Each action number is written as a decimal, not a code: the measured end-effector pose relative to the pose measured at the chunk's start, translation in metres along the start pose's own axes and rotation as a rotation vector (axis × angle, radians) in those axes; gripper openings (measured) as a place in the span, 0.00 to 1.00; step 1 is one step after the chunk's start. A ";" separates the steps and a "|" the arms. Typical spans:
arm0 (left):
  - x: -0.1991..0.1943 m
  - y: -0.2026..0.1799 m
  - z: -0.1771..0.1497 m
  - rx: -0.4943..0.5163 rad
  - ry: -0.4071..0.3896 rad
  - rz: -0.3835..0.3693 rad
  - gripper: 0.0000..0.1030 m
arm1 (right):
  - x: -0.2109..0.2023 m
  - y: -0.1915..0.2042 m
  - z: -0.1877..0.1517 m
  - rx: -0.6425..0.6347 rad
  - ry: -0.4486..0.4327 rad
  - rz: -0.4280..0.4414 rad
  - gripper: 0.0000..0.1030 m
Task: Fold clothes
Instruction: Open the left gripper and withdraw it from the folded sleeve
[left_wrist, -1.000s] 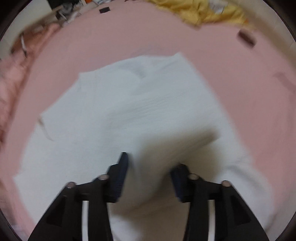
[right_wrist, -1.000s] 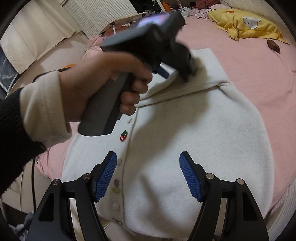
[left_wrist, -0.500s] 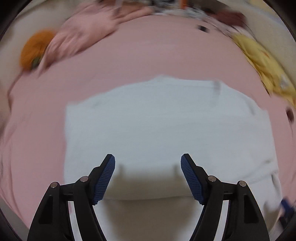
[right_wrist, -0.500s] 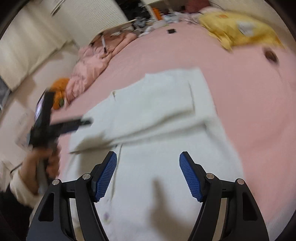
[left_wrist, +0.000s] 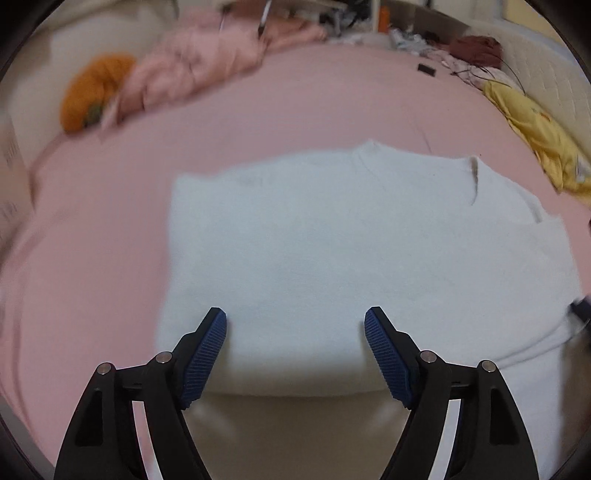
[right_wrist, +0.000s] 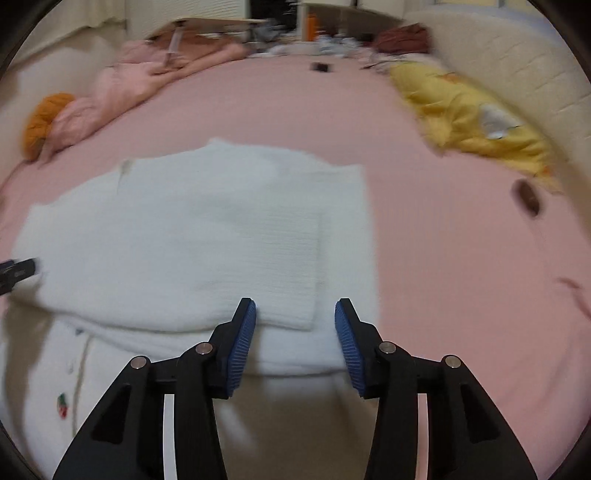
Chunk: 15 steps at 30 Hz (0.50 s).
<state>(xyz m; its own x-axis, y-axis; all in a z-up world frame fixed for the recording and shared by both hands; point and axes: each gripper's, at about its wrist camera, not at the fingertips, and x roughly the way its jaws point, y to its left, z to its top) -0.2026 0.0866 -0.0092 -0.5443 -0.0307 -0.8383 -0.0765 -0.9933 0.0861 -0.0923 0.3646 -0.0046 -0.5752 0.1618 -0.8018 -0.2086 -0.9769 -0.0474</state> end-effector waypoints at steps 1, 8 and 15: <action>0.005 -0.005 -0.002 0.022 0.011 -0.003 0.75 | -0.006 0.005 0.003 -0.015 -0.039 0.030 0.45; -0.001 0.029 -0.012 -0.082 0.023 -0.050 0.75 | 0.010 -0.006 -0.019 0.010 0.017 0.014 0.48; 0.020 0.024 -0.026 -0.020 0.062 -0.038 0.76 | 0.005 0.026 -0.025 -0.106 0.015 0.045 0.52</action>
<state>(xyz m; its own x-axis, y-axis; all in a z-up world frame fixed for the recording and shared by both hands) -0.1937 0.0594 -0.0383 -0.4884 0.0009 -0.8726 -0.0793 -0.9959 0.0434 -0.0811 0.3371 -0.0247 -0.5699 0.1162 -0.8135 -0.0977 -0.9925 -0.0734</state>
